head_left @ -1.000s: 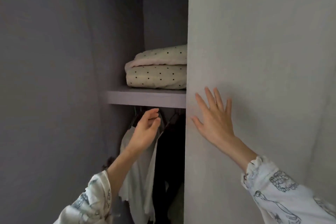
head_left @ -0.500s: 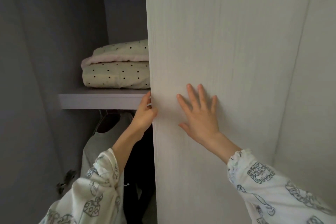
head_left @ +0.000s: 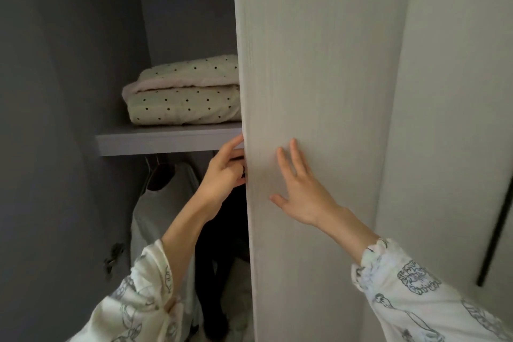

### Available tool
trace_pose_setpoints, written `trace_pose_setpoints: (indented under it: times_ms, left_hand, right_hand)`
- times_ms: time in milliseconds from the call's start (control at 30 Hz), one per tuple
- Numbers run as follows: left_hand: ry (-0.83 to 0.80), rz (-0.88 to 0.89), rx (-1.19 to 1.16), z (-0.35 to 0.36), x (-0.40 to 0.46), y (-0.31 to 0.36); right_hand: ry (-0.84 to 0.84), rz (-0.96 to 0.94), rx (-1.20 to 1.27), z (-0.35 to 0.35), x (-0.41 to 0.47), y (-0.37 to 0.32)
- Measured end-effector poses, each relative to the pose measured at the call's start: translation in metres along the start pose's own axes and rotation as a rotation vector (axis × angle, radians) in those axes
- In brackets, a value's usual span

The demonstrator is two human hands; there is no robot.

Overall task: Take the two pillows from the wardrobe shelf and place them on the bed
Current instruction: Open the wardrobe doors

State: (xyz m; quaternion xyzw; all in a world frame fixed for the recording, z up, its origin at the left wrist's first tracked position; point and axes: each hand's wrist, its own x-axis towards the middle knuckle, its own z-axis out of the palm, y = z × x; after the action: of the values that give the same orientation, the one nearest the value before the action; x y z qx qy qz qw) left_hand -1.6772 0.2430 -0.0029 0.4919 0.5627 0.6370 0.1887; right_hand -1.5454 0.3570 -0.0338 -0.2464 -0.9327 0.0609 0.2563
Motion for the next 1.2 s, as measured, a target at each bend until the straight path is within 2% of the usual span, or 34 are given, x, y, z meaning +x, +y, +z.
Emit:
trace_pose_setpoints:
  times_ms: [200, 333, 500, 700, 1000, 1200]
  left_hand:
    - [-0.122, 0.025, -0.054, 0.02, -0.049, 0.025]
    - [-0.14, 0.023, -0.078, 0.04, -0.07, 0.036]
    - [-0.181, 0.011, -0.117, 0.074, -0.096, 0.055]
    - [-0.223, 0.014, -0.122, 0.128, -0.125, 0.076]
    - [-0.275, -0.016, -0.104, 0.238, -0.16, 0.115]
    - [-0.397, -0.036, -0.014, 0.278, -0.16, 0.116]
  right_hand:
    - [-0.228, 0.052, 0.346, -0.007, -0.071, -0.025]
    - [-0.245, 0.134, 0.54, -0.022, -0.113, -0.027]
    - [-0.29, 0.201, 0.672, -0.05, -0.159, -0.018]
    - [-0.236, 0.292, 0.847, -0.089, -0.21, 0.003]
    - [-0.102, 0.435, 0.856, -0.149, -0.277, 0.062]
    - [-0.01, 0.54, 0.975, -0.167, -0.302, 0.092]
